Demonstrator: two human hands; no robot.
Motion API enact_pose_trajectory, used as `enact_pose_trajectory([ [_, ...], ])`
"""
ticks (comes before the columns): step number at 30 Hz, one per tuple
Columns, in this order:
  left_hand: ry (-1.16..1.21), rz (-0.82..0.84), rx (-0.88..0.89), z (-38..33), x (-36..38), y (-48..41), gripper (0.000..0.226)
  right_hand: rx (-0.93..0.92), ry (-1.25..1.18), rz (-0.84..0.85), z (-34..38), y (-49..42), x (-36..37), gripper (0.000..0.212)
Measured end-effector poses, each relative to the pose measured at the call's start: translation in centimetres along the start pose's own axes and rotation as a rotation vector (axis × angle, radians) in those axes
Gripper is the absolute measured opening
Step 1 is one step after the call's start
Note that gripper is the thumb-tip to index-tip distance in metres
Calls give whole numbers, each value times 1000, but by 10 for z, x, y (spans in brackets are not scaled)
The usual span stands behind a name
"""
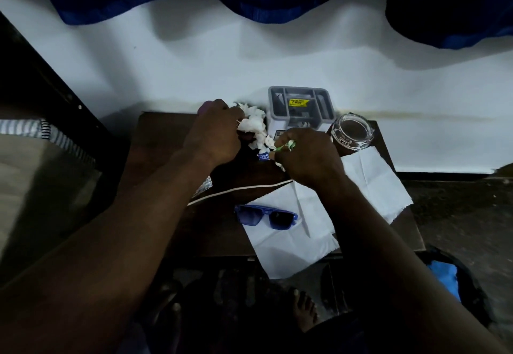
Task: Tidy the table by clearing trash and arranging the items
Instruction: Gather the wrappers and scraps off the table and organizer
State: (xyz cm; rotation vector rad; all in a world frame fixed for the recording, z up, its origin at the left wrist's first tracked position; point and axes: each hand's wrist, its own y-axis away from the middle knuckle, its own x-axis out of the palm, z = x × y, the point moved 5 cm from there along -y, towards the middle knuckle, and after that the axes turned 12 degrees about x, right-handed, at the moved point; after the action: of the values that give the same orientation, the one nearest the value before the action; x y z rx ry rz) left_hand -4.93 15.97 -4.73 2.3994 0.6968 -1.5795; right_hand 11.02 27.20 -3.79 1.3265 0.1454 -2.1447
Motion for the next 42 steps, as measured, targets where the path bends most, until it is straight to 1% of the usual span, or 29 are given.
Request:
enact_pose_trajectory([
  [3,-26,-27,1,4,4,-7,52,13,-4,-12,0,-2,-1,16],
  [5,-73,-18,11,3,8,-11,51,16,10,-24,0,-3,0,20],
  [7,-107,-5,18,2,13,-13,46,17,12,-30,-1,-4,1,24],
  [9,-145,-9,26,0,16,-14,38,17,4,-30,-1,-5,1,23],
  [13,-156,-60,52,0,14,-17,25,7,3,-38,-1,-6,2,23],
  [15,-93,-93,71,1,7,-19,21,6,-4,-46,0,-7,1,22],
  [17,0,-139,44,4,-6,-20,16,-3,-5,-55,0,-8,-1,21],
  [21,253,-328,-152,18,-34,-19,26,-23,-31,-84,5,-8,-4,24],
  [22,289,-351,-184,21,-37,-19,25,-24,-39,-82,7,-8,-4,23],
  [24,341,-371,-241,27,-37,-18,14,-17,-54,-75,11,-7,-3,22],
  [25,338,-368,-260,30,-34,-18,6,-16,-56,-72,12,-7,-2,22],
  [26,305,-363,-264,32,-33,-17,5,-17,-56,-71,14,-7,-1,23],
  [27,288,-348,-262,34,-31,-17,12,-19,-58,-68,15,-7,0,23],
  [29,237,-226,-211,36,-20,-20,23,-25,-56,-64,16,-6,1,23],
  [30,178,-159,-180,35,-15,-20,22,-29,-49,-63,16,-6,2,23],
  [31,114,-135,-178,36,-13,-20,20,-34,-42,-62,17,-6,2,22],
  [33,82,-162,-229,37,-10,-20,28,-41,-38,-57,18,-6,3,21],
  [34,64,-191,-241,38,-8,-21,27,-41,-40,-55,18,-6,4,21],
  [37,5,-200,-198,34,-3,-28,16,-46,-35,-59,19,-6,5,24],
  [40,-45,-214,-173,37,-3,-37,20,-55,-31,-63,19,-6,4,24],
  [42,-110,-185,-183,38,-1,-45,24,-49,-38,-57,19,-5,4,22],
])
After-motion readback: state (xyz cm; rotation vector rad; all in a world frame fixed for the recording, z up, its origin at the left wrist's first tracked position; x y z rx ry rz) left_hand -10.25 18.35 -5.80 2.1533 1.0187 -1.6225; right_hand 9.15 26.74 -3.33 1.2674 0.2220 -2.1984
